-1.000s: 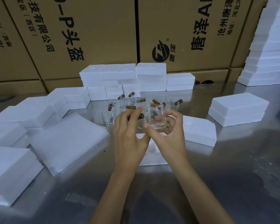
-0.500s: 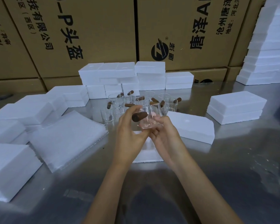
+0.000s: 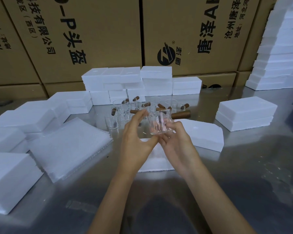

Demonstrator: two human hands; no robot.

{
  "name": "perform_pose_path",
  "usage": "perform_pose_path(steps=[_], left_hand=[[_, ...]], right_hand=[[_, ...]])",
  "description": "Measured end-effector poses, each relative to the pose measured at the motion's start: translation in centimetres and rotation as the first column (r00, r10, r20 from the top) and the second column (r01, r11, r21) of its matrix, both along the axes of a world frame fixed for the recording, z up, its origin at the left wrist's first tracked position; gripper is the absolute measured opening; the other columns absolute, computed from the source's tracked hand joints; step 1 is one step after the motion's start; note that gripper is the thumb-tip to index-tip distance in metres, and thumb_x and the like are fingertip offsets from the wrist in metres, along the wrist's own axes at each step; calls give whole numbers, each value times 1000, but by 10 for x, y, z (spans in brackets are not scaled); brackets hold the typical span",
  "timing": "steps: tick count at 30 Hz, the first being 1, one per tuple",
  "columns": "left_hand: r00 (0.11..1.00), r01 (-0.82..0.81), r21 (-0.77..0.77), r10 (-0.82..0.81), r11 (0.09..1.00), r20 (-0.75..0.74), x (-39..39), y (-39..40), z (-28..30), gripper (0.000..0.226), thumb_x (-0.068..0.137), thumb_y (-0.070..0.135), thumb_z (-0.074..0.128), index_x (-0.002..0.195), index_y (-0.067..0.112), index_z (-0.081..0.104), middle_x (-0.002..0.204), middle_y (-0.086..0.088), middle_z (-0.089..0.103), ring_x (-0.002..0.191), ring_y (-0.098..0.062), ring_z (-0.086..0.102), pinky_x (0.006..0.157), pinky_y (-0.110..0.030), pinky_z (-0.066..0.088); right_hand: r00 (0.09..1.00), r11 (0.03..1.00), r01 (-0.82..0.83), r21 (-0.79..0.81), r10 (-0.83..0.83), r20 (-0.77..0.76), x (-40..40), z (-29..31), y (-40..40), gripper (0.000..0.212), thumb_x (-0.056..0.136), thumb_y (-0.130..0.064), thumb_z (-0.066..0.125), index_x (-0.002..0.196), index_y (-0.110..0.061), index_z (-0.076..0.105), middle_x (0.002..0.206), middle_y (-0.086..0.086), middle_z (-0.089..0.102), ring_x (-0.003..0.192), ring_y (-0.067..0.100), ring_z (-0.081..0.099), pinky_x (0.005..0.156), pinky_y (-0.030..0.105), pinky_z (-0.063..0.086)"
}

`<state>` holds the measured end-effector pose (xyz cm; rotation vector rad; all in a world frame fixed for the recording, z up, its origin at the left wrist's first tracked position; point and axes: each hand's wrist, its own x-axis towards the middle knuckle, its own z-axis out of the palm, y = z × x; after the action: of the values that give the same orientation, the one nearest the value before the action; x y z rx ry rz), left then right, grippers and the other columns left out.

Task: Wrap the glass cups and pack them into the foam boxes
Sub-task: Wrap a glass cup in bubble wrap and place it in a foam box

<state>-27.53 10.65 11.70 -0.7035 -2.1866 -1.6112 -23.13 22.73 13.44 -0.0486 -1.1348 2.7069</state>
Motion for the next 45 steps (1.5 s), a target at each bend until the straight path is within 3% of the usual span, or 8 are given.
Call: perform_pose_path(steps=[5,10,13,21,31,37,41,45], left_hand=[[998,53,71,-56,996,35,0,-1,2,62,80,13,81,130,39,54,124,29,63,120,7,57,90,-5,42],[998,38,23,-39,999,40,-1,-5,0,65,78,17,85,129,42,51,123,27,65,121,9,57,96,-18,46],[1000,13,-72,-12,997,21,-1,-5,-3,72,79,13,83,128,51,46,126,22,65,118,17,52,86,4,34],[1000,-21,-144,23,989,14,1,-3,-4,80,73,45,87,125,71,32,123,43,47,121,21,41,84,7,29],[996,-85,-66,83,994,-41,-8,-6,-8,71,80,22,85,131,53,45,126,33,52,120,7,51,105,-33,47],[996,30,7,-31,1000,82,-9,-8,-6,63,83,21,82,135,43,52,134,26,56,125,8,50,109,-39,45],[974,118,106,-136,987,179,-5,-8,0,51,80,32,84,122,45,58,123,31,63,120,12,55,100,-29,46],[972,-8,252,-52,968,228,0,-1,5,45,68,54,82,108,43,63,108,18,67,101,5,62,83,-14,46]], right_hand=[[998,997,-67,34,66,18,2,3,4,30,89,-19,56,115,-7,64,112,12,72,97,20,71,84,27,56],[941,866,304,397,-337,14,-2,1,22,50,78,-54,68,109,-14,68,83,-1,72,75,11,67,67,25,55],[937,847,323,422,-349,-16,0,-3,34,32,87,-37,71,98,-7,69,66,6,60,58,13,52,53,25,48],[936,842,353,408,-328,-131,-1,-7,34,10,97,-11,58,99,-4,66,73,4,65,66,18,58,60,26,51],[961,856,268,443,-204,-186,-1,-6,30,11,98,-4,55,98,-9,65,82,5,67,75,18,63,70,28,53],[970,852,239,466,-191,-149,2,-4,30,10,98,-7,56,102,-7,65,78,8,66,71,21,60,67,30,53],[963,815,269,513,-240,-123,2,-2,31,10,97,-10,59,103,-9,67,72,6,63,64,19,54,58,28,50],[957,693,269,669,-268,-107,1,-6,29,12,97,-18,62,103,-11,69,67,-3,61,58,10,51,55,24,45]])
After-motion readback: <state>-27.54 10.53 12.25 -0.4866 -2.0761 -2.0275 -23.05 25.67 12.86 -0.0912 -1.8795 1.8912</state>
